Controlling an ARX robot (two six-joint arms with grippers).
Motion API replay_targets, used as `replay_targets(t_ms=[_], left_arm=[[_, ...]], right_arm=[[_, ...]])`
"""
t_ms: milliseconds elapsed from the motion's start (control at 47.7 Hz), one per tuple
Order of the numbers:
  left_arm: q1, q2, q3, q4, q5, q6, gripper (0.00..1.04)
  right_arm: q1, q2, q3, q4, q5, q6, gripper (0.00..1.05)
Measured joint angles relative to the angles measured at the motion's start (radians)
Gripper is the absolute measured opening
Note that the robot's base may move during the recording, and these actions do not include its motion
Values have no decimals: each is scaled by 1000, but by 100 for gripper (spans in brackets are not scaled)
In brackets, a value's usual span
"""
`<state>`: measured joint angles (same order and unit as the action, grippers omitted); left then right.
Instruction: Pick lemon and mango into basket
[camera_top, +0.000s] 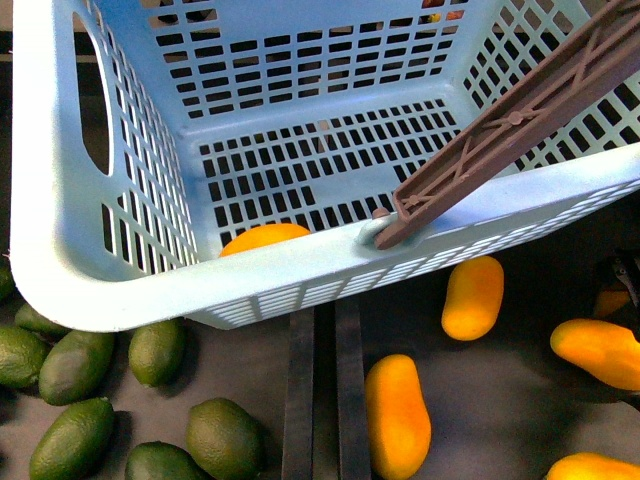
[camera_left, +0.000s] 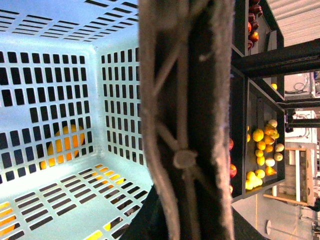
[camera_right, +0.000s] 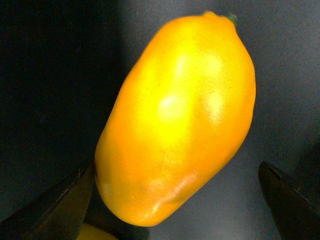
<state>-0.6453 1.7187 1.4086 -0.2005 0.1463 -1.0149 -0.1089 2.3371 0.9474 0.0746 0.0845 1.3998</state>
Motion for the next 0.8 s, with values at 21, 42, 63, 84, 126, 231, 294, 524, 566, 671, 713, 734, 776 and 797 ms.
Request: replay_targets(t_ms=[21, 42, 63, 84, 126, 231, 294, 524, 566, 671, 713, 734, 776, 797], left_arm=[[0, 0, 0, 0, 0, 0, 5], [0, 0, 0, 0, 0, 0, 5], [0, 0, 0, 0, 0, 0, 5], [0, 0, 0, 0, 0, 0, 5], [0, 0, 0, 0, 0, 0, 5], [0, 0, 0, 0, 0, 0, 5], [0, 0, 0, 0, 0, 0, 5], [0, 0, 0, 0, 0, 0, 5], [0, 0, 0, 0, 0, 0, 5], [0, 0, 0, 0, 0, 0, 5], [0, 0, 0, 0, 0, 0, 5], [0, 0, 0, 0, 0, 0, 5], [0, 0, 0, 0, 0, 0, 5], [0, 0, 0, 0, 0, 0, 5]], right_arm=[[0, 2, 3, -2, 0, 0, 96], [0, 5, 6, -4, 0, 0, 96], [0, 8, 10, -5, 0, 0, 96], [0, 11, 15, -6, 0, 0, 96], [0, 24, 34, -13, 1, 0, 96], [-7, 50, 65, -20, 3, -1, 96], [-12, 60, 76, -24, 5, -2, 96], [-24, 107, 122, -32, 16, -32, 88], [-24, 111, 123, -34, 16, -34, 85], [-24, 119, 123, -34, 16, -45, 71], [-25, 119, 123, -31, 16, -51, 67], [-26, 119, 122, -28, 16, -53, 65], [-29, 115, 116, -21, 14, -55, 63], [-31, 109, 109, -14, 10, -57, 62]])
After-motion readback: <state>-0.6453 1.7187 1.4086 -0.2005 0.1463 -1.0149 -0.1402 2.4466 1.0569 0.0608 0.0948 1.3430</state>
